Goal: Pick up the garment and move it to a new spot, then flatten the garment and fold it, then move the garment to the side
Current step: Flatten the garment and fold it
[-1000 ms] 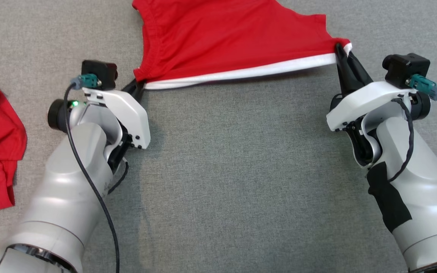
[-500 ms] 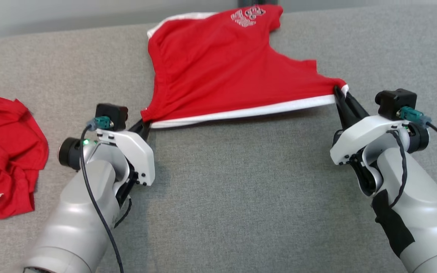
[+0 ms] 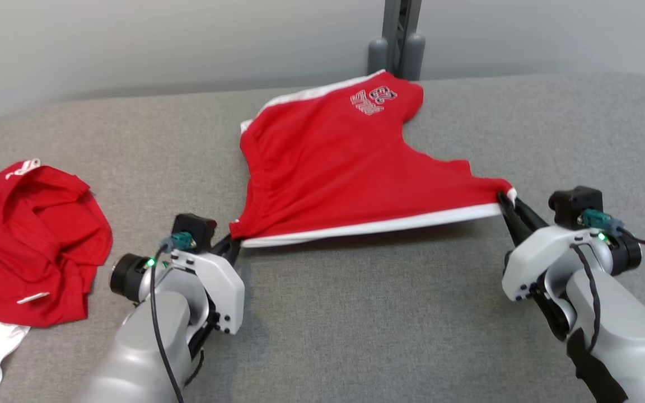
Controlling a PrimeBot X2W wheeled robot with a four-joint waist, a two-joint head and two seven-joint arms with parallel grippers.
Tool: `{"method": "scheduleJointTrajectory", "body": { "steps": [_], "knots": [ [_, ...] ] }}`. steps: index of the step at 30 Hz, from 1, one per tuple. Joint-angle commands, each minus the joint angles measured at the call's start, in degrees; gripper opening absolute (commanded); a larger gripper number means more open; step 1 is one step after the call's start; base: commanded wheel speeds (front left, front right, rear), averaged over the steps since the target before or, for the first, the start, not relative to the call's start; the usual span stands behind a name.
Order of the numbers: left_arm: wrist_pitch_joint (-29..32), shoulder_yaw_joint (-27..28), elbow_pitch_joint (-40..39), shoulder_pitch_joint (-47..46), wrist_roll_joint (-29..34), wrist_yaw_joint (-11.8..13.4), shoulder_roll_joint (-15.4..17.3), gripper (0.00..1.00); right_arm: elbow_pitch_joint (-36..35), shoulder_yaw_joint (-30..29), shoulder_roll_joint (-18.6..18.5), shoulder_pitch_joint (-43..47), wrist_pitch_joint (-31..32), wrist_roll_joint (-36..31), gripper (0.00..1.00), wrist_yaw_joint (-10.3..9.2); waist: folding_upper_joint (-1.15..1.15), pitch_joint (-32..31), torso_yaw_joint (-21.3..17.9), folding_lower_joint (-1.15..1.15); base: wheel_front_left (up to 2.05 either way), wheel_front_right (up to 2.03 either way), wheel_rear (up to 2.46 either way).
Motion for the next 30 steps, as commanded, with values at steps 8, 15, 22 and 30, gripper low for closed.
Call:
{"method": "scheduleJointTrajectory", "body": {
  "steps": [8,15,22,30],
  "knots": [
    [-1.4,-1.7,-2.1,6.7,-0.9,0.1,0.9,0.0,0.3,4.8,-5.2,5.7,0.9,6.0,0.0,-0.41,0.0,-5.8,1.2,0.0,0.0,0.0,0.0],
    [-1.1,-1.5,-8.0,13.3,-6.3,-0.2,0.8,0.0,-4.4,10.2,-10.0,10.3,5.8,12.6,0.0,-0.42,0.0,-8.0,0.8,0.0,0.0,0.0,0.0],
    [0.0,-1.9,-16.0,20.1,-12.0,0.3,0.7,0.0,-12.2,14.4,-17.2,14.6,9.2,17.1,0.0,-0.42,0.0,-8.9,0.5,0.0,0.0,0.0,0.0],
    [2.4,-1.4,-23.1,25.7,-15.5,1.0,0.8,0.0,-21.1,15.6,-23.7,19.0,13.8,21.0,0.0,-0.41,0.0,-9.3,0.0,0.0,0.0,0.0,0.0]
  ]
}}
